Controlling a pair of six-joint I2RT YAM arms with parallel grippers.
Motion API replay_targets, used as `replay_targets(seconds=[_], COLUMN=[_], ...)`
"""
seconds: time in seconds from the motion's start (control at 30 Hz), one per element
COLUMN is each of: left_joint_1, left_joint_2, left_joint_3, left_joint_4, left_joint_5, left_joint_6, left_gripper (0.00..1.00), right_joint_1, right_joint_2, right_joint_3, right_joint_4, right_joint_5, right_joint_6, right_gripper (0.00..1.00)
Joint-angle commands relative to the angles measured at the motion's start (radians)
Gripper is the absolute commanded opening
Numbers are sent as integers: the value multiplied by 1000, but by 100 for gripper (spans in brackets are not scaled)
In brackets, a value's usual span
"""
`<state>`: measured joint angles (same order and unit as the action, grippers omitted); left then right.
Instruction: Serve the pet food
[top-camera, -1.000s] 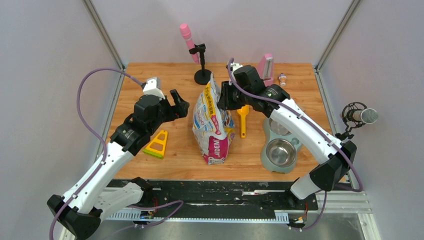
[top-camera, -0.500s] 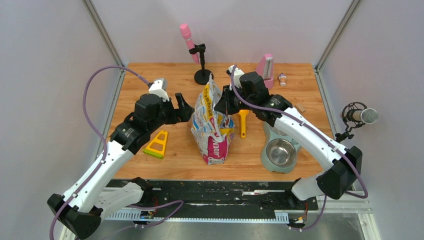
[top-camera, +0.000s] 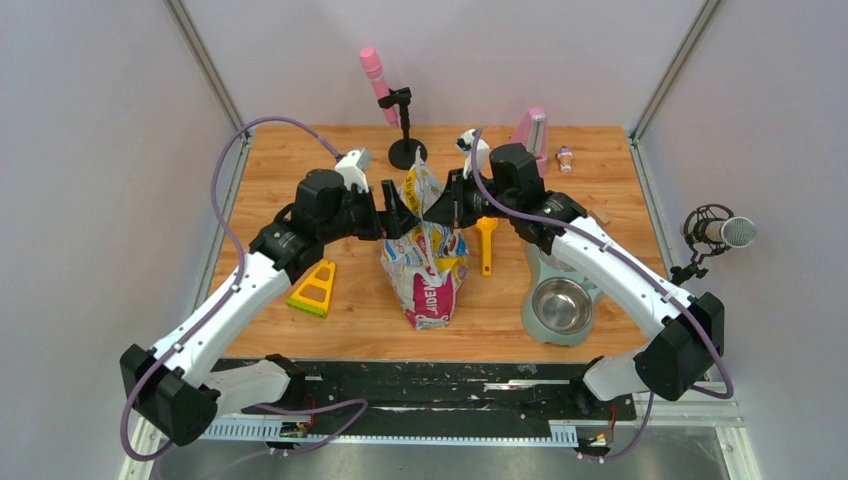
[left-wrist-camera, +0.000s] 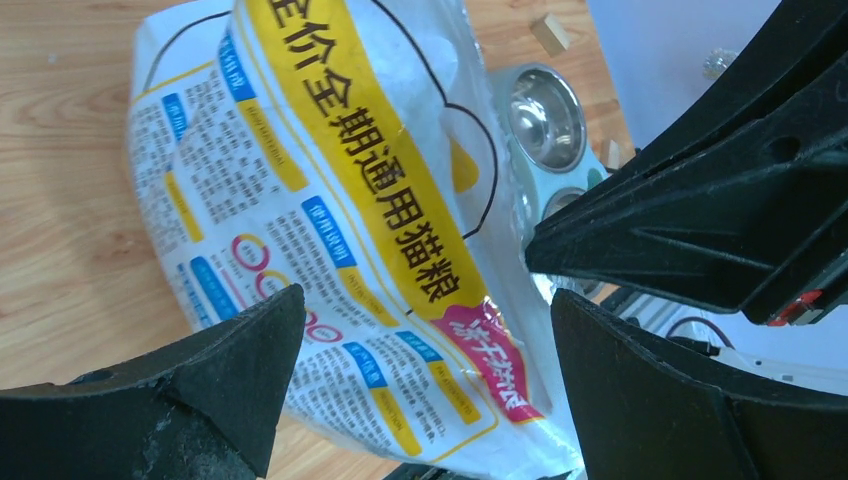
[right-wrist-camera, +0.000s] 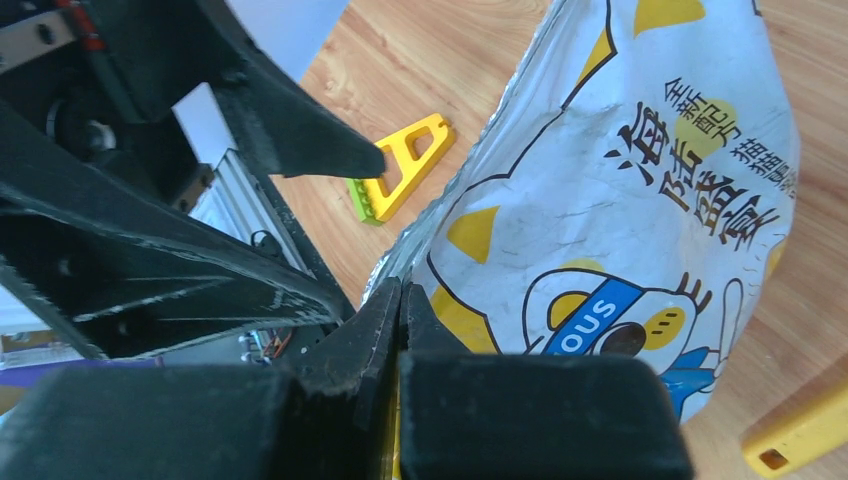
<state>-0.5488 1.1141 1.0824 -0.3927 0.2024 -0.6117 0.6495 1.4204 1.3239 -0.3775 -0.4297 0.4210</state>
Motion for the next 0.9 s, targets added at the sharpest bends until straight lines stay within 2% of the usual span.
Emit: replay_targets(seconds=[0.0, 0.2, 0.43, 0.6, 0.73, 0.87], left_joint_1=[4, 4, 4, 4, 5, 4], left_joint_2=[55, 105, 97, 112, 131, 142], left_joint_3=[77, 107, 117, 128, 130, 123], left_joint_4=[96, 95, 71, 48, 28, 28], left_joint_5=[116, 105, -30, -16, -14, -6], left_joint_6=[-20, -26, -36, -18, -13, -13], left_gripper=[100, 100, 98, 87, 72, 64], right_joint_1=[3, -2, -2, -2, -2, -3], right_joint_2=[4, -6, -25, -27, -28, -33], right_joint_3=[-17, -30, -43, -43, -43, -48], right_joint_4=[68, 69, 69, 68, 68, 69], right_joint_5=[-189, -178, -157, -137, -134, -128], right_joint_6=[66, 64, 66, 73, 79, 84], right_gripper=[0, 0, 0, 0, 0, 0])
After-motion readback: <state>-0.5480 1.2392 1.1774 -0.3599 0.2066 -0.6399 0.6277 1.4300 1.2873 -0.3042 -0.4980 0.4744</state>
